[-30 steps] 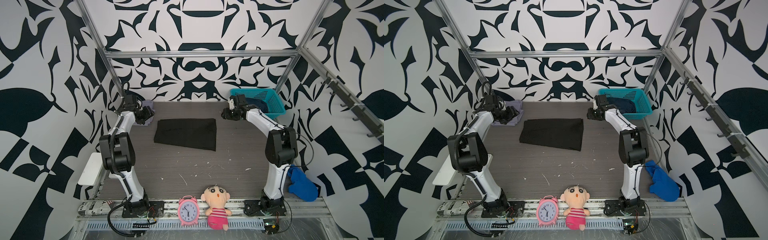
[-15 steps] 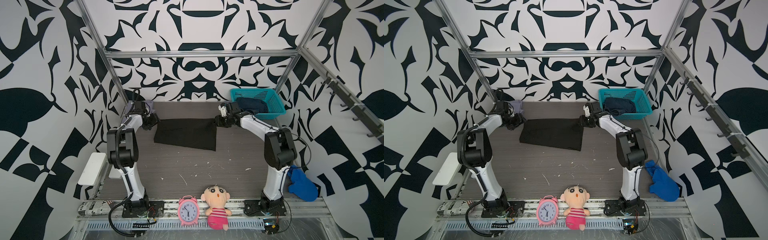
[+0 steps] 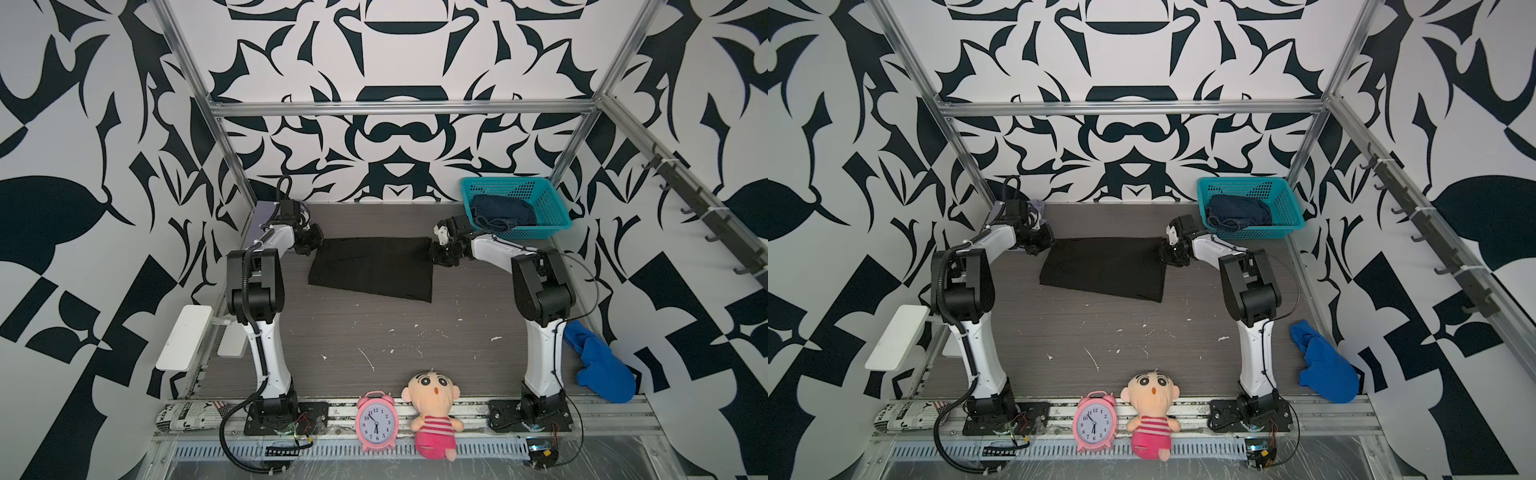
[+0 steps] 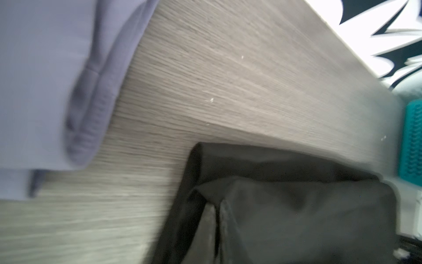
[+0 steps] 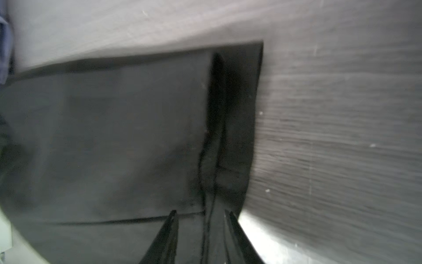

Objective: Fold and stack skirts
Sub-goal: Rotate the skirt at the center of the table, then move the skirt to the top-center of the table.

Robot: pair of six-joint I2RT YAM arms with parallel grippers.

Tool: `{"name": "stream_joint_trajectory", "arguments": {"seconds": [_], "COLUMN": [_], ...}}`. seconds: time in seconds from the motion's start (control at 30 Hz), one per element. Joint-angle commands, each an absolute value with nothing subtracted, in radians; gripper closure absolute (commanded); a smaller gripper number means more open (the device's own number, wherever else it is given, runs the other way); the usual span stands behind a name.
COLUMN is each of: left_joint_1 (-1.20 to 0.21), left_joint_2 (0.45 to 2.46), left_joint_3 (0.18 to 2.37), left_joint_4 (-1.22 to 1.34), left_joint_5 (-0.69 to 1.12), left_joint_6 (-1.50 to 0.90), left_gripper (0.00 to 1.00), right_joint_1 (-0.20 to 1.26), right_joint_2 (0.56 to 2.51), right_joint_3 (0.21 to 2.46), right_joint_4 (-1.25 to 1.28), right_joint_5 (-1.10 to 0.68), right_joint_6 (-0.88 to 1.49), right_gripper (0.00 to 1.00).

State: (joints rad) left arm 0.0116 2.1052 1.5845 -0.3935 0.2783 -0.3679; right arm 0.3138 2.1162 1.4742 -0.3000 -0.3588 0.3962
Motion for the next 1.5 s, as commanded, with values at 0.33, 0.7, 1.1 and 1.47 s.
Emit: {"name": "stream_joint_trajectory", "arguments": {"seconds": [0.33, 0.7, 1.1, 1.47], "left_joint_1": [0.001, 0.001, -0.046, -0.065], "left_joint_2": [2.173, 1.986, 1.793, 1.896], "left_joint_3": [1.714, 1.584, 1.266, 1.181], "left_joint_4": [-0.448, -0.451, -0.262, -0.170], "left_joint_5": [0.267, 0.048, 0.115, 0.143], "left_joint_6": [-0.380, -0.389, -0.448, -0.504], "left_gripper": [0.85, 0.51, 0.75, 0.78], "right_joint_1": [0.313, 0.323, 0.520, 0.567], "right_joint_2": [2.099, 1.896, 1.990, 2.124], "right_joint_3": [1.496, 1.453, 1.564, 1.599], "right_joint_4": [-0.267, -0.282, -0.376, -0.336], "right_joint_5": [-0.368, -0.414, -0.380, -0.250], "right_joint_6": [0.395, 0.407, 0.413, 0.442], "right_gripper": [0.72, 0.64, 0.87, 0.92]}}
